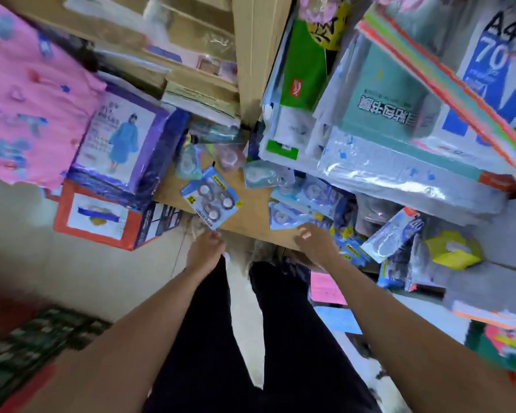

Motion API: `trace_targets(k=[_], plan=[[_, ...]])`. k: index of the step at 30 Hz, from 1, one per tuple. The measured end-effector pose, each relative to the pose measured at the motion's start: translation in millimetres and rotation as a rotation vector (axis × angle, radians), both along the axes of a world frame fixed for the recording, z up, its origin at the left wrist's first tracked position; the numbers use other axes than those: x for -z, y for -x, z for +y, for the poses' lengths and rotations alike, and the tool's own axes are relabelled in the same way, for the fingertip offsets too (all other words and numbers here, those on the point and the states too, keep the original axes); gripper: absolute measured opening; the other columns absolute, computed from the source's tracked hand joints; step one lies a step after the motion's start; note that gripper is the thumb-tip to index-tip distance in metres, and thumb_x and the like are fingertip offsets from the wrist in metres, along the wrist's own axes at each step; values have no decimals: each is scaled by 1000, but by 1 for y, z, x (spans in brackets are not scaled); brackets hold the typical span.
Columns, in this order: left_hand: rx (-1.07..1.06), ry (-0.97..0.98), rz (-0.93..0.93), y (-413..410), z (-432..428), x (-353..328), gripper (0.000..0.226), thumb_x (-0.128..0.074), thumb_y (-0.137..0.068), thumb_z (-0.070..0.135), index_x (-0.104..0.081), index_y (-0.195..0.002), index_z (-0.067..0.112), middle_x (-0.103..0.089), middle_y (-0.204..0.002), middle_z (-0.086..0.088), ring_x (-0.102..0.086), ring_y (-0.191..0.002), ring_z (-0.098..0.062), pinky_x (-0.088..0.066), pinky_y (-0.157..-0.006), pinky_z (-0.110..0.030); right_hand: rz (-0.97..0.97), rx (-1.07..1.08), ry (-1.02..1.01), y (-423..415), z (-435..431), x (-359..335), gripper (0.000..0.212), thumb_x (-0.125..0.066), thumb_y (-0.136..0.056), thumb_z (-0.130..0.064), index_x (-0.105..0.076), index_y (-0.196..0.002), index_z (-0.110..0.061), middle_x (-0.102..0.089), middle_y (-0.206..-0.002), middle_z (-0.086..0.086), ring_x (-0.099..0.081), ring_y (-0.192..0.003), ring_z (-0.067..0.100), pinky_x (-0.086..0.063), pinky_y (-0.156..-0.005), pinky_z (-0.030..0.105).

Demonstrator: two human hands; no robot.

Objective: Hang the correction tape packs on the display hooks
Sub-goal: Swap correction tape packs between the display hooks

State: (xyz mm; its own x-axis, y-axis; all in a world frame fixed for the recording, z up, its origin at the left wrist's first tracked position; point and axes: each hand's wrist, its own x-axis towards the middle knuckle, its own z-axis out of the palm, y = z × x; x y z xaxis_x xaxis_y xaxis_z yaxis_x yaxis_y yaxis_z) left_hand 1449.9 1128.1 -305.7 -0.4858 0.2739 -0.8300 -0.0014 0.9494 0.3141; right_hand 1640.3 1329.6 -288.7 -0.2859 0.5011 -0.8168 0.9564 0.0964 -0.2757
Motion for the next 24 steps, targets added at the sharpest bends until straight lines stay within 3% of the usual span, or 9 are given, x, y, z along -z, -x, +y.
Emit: trace_targets(k=[3,6,9,11,14,15,18,21,24], plan=[[-200,2,42,14,2,53,42,-71,-86,31,-59,-122,14,-69,-115,-8,-64,-111,-29,-43,-83,-31,86,140,-22,23,9,43,34,-68,-88,-34,-63,-119,-21,-70,-109,1,-67,-101,23,-50,-90,35],[-420,-3,147,23,1,97,67,-76,-76,38,-51,-132,10,-62,-123,-14,-59,-115,-33,-49,-89,-37,185,280,-90,45,13,73,36,-70,-88,-32,-61,-122,-22,-66,-105,-5,-67,-91,19,-51,-79,32],[-678,-35,97,30,7,126,79,-82,-78,40,-42,-137,7,-56,-130,-11,-58,-115,-28,-45,-92,-30,294,391,-225,62,15,90,40,-70,-89,-31,-57,-126,-23,-62,-113,-3,-65,-93,16,-45,-73,26],[-814,-35,25,32,0,155,91,-83,-67,54,-40,-138,17,-59,-129,-7,-66,-111,-30,-53,-98,-40,345,414,-294,72,17,102,45,-71,-87,-29,-54,-128,-21,-54,-115,-1,-62,-91,15,-47,-72,26],[-844,3,-17,26,-22,185,65,-76,-57,66,-54,-111,37,-70,-113,-4,-70,-106,-35,-48,-103,-60,333,482,-351,90,28,116,48,-74,-84,-28,-53,-126,-15,-49,-105,-2,-53,-77,11,-42,-64,26],[-830,6,-13,24,-23,178,57,-76,-60,65,-56,-104,35,-71,-106,-2,-70,-105,-35,-47,-105,-60,326,512,-358,96,32,119,41,-74,-83,-30,-56,-118,-16,-49,-98,-2,-49,-72,11,-39,-61,27],[-808,-44,-36,22,-19,145,49,-74,-74,48,-62,-113,21,-73,-106,-12,-70,-99,-38,-55,-94,-50,316,568,-294,109,40,126,18,-70,-86,-25,-55,-91,-15,-44,-74,-2,-37,-57,10,-34,-52,22],[-715,-133,-42,22,-26,119,35,-68,-78,43,-65,-104,19,-72,-92,-8,-63,-74,-25,-58,-83,-47,277,667,-252,115,43,129,19,-66,-84,-13,-51,-72,-14,-41,-62,-2,-32,-55,13,-29,-47,24],[-711,-209,-26,23,-35,94,15,-69,-84,29,-63,-93,20,-71,-88,-5,-69,-81,-22,-60,-84,-51,253,667,-190,113,38,121,21,-65,-83,-11,-53,-67,-18,-44,-58,-2,-34,-55,14,-29,-46,23]])
